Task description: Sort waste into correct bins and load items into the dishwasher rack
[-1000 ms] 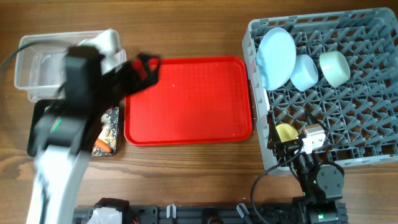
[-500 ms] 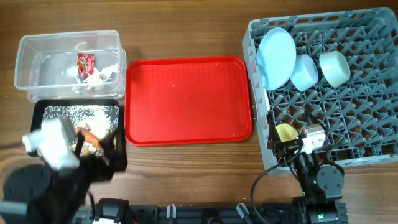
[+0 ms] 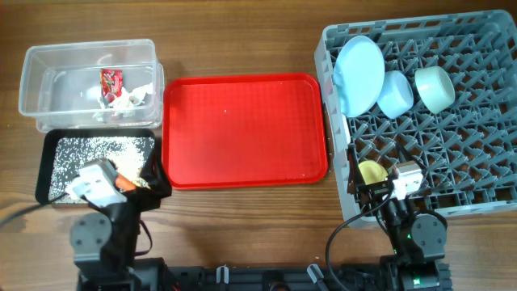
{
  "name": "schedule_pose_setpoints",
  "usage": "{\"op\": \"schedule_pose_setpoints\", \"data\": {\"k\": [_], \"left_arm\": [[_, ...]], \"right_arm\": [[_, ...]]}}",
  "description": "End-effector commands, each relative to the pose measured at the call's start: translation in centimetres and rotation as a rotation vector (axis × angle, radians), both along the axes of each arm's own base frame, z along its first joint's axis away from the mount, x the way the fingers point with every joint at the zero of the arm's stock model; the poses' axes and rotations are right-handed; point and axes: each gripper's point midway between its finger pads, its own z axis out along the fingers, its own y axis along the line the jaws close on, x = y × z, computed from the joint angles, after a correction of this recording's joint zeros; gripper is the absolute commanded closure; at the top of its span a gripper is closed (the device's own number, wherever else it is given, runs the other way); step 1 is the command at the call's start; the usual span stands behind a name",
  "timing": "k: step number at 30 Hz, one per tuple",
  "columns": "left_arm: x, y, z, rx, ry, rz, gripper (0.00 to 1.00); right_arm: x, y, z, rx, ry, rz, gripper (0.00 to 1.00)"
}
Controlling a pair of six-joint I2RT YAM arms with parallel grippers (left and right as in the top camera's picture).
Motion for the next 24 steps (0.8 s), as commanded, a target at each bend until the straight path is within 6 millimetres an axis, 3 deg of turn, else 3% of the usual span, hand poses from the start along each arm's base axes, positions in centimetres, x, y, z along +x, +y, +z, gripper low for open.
{"op": "schedule_pose_setpoints", "data": {"k": [1,9,24], "left_arm": [[0.2,-0.6,-2.9,0.013,-0.08,-0.039,0.0],[1.1,-0.6,-9.6,0.007,-0.005,-0.043,0.0],[1.3,-0.9,-9.1,0.009,-0.032,-0.056,0.0]], "right_arm": [[-0.1,0.2,0.1,0.001,-0.007,0.015,0.0],[-0.1,0.2,0.1,0.002,-0.007,0.015,0.0],[-0.1,0.2,0.1,0.001,-0.007,0.015,0.0]]}}
